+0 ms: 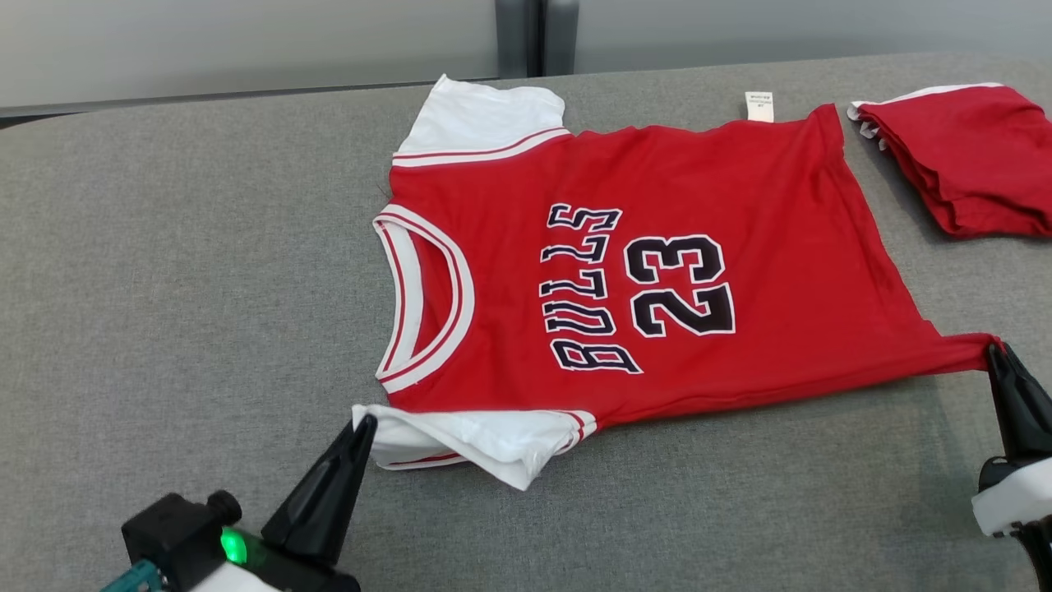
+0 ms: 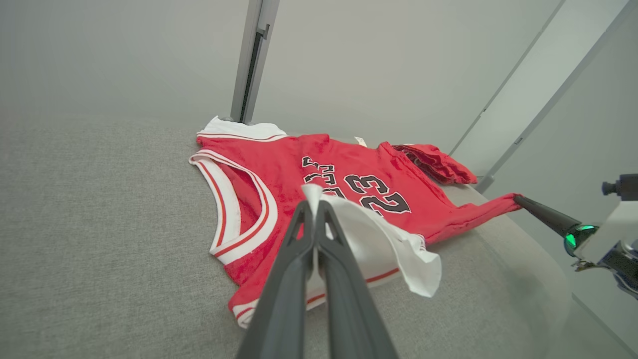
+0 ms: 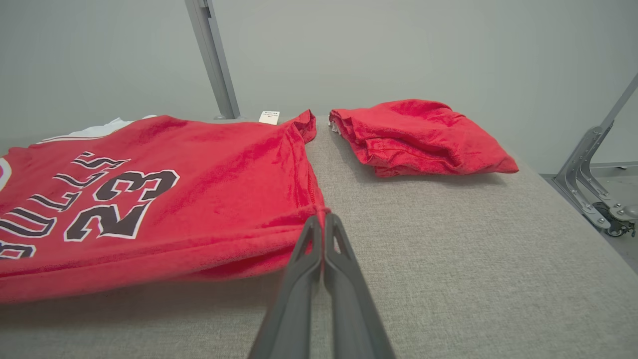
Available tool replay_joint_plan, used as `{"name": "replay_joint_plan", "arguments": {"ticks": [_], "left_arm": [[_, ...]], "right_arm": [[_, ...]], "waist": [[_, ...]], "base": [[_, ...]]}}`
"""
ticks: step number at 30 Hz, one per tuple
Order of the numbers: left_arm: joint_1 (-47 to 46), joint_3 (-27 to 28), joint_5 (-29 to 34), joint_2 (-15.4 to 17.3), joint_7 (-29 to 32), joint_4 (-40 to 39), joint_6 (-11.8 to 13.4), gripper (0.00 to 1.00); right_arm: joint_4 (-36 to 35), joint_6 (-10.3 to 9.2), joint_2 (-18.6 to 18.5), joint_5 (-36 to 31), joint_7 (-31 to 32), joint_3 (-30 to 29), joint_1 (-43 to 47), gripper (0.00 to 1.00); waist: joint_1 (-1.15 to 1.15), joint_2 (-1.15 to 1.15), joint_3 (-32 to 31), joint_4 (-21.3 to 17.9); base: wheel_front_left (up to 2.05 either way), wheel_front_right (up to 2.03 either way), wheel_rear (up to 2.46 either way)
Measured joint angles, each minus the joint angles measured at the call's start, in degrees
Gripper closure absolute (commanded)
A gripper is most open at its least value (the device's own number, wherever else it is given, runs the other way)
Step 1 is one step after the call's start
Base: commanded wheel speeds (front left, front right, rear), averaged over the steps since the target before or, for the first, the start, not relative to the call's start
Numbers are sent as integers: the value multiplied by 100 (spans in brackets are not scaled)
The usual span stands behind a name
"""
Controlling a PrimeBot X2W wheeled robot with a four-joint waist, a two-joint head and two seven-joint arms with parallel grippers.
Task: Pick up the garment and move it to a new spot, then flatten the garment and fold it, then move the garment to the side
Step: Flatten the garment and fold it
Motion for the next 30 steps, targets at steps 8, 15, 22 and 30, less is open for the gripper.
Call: {"name": "replay_joint_plan", "arguments": {"ticks": [8,15,22,30], "left_arm": [[-1273,-66,24,-160,120,960,-256,100],[-2168,-166,127,-344,21,1834,-431,100],[-2923,-233,366,-461,-401,2493,-553,100],[-3413,-387,510,-599,-588,3298,-622,100]], "right_arm": [[455,0,144,-24,83,-8,-788,100],[971,0,254,-22,12,148,-1484,100],[1502,0,212,36,-210,353,-1961,100],[1991,0,235,93,-434,584,-2332,0]], "waist": [[0,0,331,40],[0,0,641,33],[0,0,858,80],[0,0,991,98]], "base": [[0,0,0],[0,0,0],[0,0,0],[0,0,0]]}}
